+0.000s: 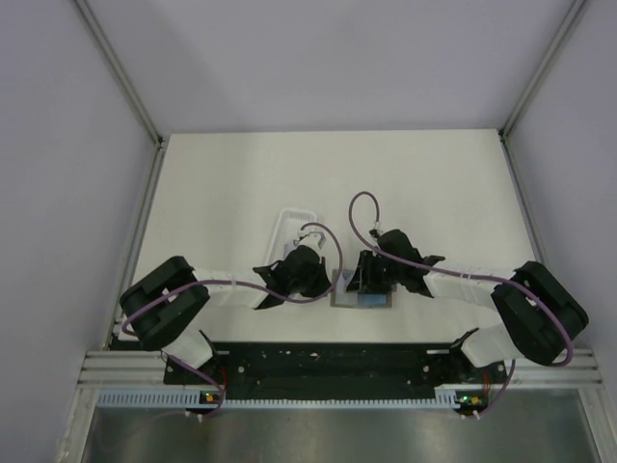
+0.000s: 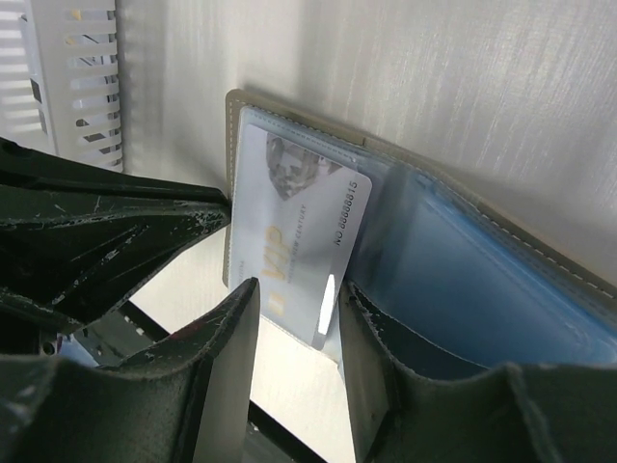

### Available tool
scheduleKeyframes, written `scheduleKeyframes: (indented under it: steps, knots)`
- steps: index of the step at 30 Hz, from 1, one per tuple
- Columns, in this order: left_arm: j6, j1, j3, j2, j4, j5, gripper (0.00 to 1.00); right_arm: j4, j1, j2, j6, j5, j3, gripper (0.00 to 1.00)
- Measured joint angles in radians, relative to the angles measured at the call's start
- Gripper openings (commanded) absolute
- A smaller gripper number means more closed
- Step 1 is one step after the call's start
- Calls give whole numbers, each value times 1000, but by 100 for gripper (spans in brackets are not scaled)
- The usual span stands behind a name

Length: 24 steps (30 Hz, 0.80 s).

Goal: Put the credit cards into the card holder
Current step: Insert the credit card into the card holder.

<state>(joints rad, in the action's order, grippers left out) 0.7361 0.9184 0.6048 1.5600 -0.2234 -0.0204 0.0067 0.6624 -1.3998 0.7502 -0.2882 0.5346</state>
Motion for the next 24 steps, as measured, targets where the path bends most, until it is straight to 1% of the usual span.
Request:
scheduleKeyframes:
  steps: [10,14,19,24]
  knots:
    - [0,0,0,0,0,-3,0,-14,15,-3,-16,18,12,40]
    - [0,0,0,-1,1,-2,0,-72,24,2,-37,68,41,43]
    - [-5,0,1,-17,37,-1,0,-157,29,98,-71,176,44,44]
    - [-19,0,19,-35,105,-3,0,-187,29,193,-101,236,44,45]
